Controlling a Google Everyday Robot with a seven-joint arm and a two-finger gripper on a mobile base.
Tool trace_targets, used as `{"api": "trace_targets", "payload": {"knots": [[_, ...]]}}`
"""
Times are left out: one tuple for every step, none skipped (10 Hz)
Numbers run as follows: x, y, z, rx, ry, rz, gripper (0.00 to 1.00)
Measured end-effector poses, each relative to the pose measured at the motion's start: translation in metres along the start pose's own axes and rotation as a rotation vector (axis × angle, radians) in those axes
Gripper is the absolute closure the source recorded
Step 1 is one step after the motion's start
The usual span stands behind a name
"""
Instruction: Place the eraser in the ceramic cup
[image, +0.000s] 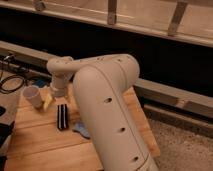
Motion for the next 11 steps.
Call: {"api": "trace_targets", "payload": {"knots": [[0.0,-0.002,-0.001,0.006,0.007,0.004,0.2],[0.003,-0.007,0.001,0.012,0.023,0.01,0.2],[0.008,-0.008,0.01,0.012,0.041,0.012,0.2],[0.012,-0.01,0.019,0.012,0.058,0.018,0.2],[0.015,-0.013,0.026,0.012,0.072,0.026,0.2],[0.019,-0.016,0.029,0.013,0.084,0.035,0.2],[0.02,-0.016,0.032,0.018,0.091,0.038,0.2],[0.021,-0.016,0.036,0.025,0.096,0.039,0.2],[0.021,-0.015,0.04,0.038,0.1,0.041,0.2],[0.019,-0.017,0.044,0.059,0.1,0.046,0.2],[0.016,-0.016,0.048,0.074,0.087,0.054,0.2]]}}
